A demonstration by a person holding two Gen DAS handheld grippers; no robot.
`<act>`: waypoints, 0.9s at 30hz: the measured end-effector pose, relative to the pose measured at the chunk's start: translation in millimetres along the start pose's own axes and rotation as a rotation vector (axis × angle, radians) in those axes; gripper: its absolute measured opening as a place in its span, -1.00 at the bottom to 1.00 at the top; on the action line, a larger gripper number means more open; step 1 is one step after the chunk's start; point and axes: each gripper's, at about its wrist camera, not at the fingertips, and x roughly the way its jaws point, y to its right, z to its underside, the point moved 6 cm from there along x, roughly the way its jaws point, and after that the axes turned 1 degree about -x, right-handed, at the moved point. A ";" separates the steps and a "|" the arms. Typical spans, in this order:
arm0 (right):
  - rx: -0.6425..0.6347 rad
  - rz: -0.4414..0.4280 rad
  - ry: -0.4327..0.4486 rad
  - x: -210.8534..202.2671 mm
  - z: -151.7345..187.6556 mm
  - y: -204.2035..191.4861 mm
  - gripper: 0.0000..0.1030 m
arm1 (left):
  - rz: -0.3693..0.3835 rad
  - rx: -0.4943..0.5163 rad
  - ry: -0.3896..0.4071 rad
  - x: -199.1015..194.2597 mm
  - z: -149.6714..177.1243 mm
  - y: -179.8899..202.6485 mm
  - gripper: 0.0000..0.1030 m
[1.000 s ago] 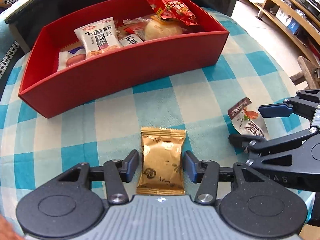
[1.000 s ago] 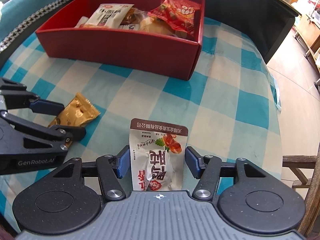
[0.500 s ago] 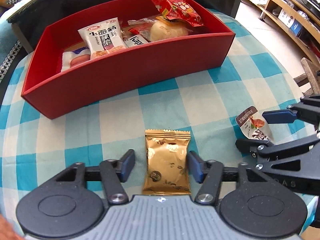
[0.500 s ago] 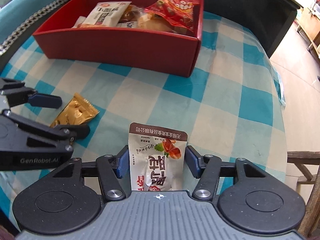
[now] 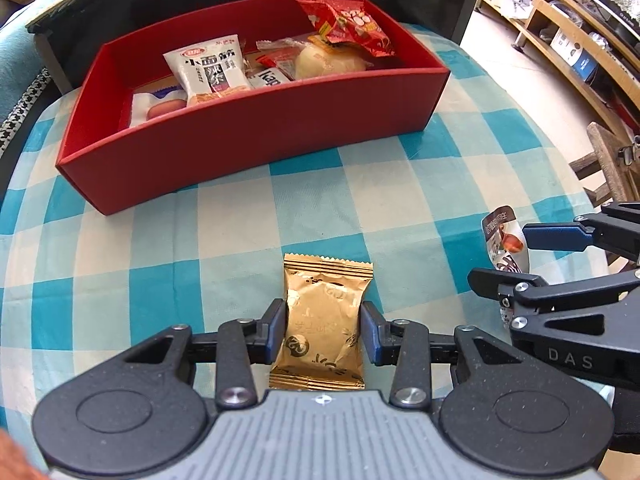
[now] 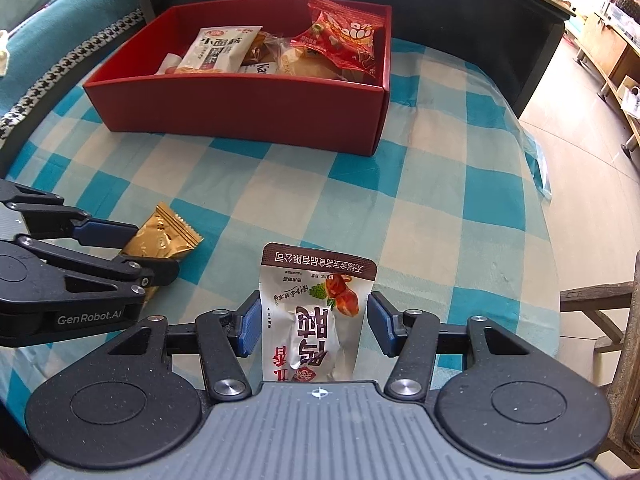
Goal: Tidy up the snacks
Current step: 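Grasp the gold foil packet with the left gripper while the right gripper grasps the meat-snack packet, then lift both held packets and carry them over the red box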
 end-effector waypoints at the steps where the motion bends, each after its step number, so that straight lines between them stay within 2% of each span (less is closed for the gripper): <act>1: 0.000 0.008 0.005 -0.2 -0.5 0.5 0.21 | 0.000 -0.003 0.004 -1.2 -0.4 -0.1 0.39; 13: 0.022 0.023 0.048 -1.5 -13.3 6.1 0.21 | 0.014 -0.030 0.050 -12.8 -12.1 -1.4 0.39; 27: 0.036 0.008 0.129 -13.1 -41.1 2.3 0.21 | 0.018 -0.066 0.145 -36.0 -34.2 -9.2 0.39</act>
